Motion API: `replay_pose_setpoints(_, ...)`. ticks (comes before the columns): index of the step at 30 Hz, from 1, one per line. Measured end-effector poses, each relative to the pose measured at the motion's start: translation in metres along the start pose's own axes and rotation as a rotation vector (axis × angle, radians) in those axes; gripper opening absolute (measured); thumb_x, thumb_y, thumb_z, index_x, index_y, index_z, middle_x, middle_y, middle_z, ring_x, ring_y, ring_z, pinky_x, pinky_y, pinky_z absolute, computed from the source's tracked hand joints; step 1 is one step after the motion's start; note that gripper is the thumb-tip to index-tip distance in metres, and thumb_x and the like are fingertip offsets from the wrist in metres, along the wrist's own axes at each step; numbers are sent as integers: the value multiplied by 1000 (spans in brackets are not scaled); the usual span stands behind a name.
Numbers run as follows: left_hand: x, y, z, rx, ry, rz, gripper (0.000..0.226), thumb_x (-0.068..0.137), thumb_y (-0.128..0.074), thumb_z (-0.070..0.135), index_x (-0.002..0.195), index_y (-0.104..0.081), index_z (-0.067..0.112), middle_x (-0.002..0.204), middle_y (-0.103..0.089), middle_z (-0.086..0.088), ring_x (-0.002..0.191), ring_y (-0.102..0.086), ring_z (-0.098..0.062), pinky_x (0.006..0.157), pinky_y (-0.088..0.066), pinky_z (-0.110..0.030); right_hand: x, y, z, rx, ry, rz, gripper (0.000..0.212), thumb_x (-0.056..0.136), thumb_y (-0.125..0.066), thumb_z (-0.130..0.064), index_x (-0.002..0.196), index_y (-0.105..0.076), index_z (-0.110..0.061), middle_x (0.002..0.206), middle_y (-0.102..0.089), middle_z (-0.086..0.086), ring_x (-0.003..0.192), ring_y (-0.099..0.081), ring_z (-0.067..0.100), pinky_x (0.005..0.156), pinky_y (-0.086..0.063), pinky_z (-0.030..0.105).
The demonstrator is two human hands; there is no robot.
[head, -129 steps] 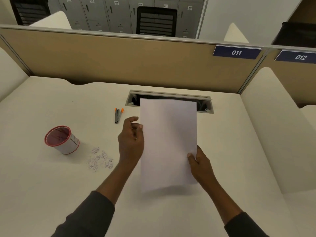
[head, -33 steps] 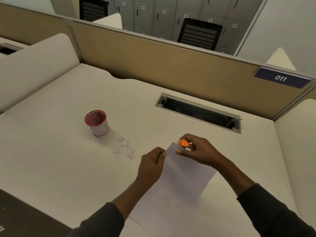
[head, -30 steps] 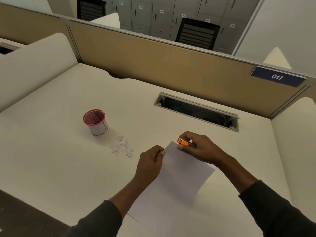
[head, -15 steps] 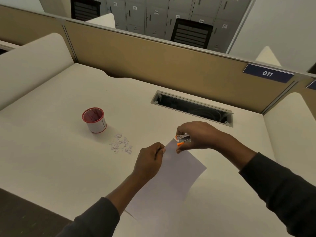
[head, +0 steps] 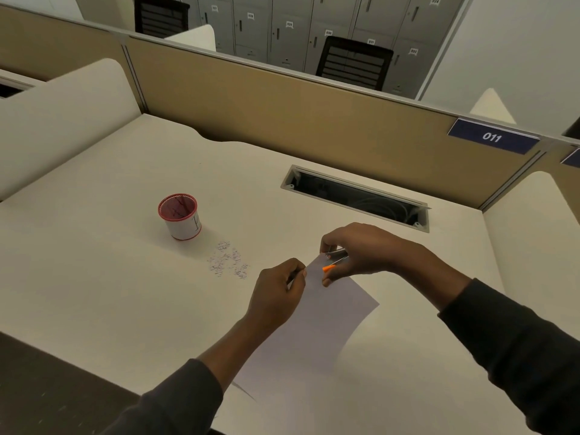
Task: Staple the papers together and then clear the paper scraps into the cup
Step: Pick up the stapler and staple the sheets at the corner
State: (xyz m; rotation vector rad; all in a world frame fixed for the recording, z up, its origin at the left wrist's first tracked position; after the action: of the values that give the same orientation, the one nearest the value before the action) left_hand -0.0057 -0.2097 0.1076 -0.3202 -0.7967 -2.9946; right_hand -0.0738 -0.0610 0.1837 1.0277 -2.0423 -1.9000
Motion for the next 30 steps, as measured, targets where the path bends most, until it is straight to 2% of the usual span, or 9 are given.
replay_pose_setpoints(8,-1,1,2,13,10,2,16,98,-60,15,82,-63,15,56,-50,7,53,-42,-11,51,-27,-17,0,6,-10,-78,-1,27,52,73,-74,-65,108,-63,-29,103,-67,-10,89,-55,11,70,-47,29)
replay_pose_setpoints(17,-2,4,3,11,15,3,17,98,-59,17,81,-62,16,56,-50,2,52,-39,-11,50,-26,-18,0,7,-17,-138,2,21,50,73,-75,-63,107,-63,-28,102,-68,-7,87,-57,14,68,-48,30)
replay_pose_setpoints(23,-3,5,4,21,9,-1,16,98,-59,17,83,-64,15,56,-49,6,53,-42,-11,51,-27,-16,0,7,-22,-162,17,18,48,75,-75,-61,106,-63,-27,101,-68,-6,86,-58,14,66,-46,27)
replay_pose_setpoints(27,-3,4,3,22,16,-10,16,99,-58,17,85,-65,16,57,-51,10,54,-45,-9,51,-29,-15,0,9,-25,-177,36,33,48,74,-74,-63,105,-62,-28,99,-67,-8,84,-56,12,59,-38,23)
replay_pose_setpoints(30,-3,3,2,27,22,-15,16,99,-57,19,87,-66,16,59,-54,7,54,-45,-10,51,-29,-16,0,9,-25,-184,46,34,48,74,-74,-63,105,-62,-28,98,-68,-8,84,-56,12,58,-36,22)
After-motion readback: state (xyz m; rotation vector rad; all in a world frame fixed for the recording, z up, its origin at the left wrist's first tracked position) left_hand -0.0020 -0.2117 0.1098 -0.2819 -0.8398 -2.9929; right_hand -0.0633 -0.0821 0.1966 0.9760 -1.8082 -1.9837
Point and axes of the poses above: each hand's wrist, its own x-axis towards the middle knuckle, its own y-axis out of the back of the hand, z = x × y, the point moved 6 cm from there along x, towards the middle knuckle
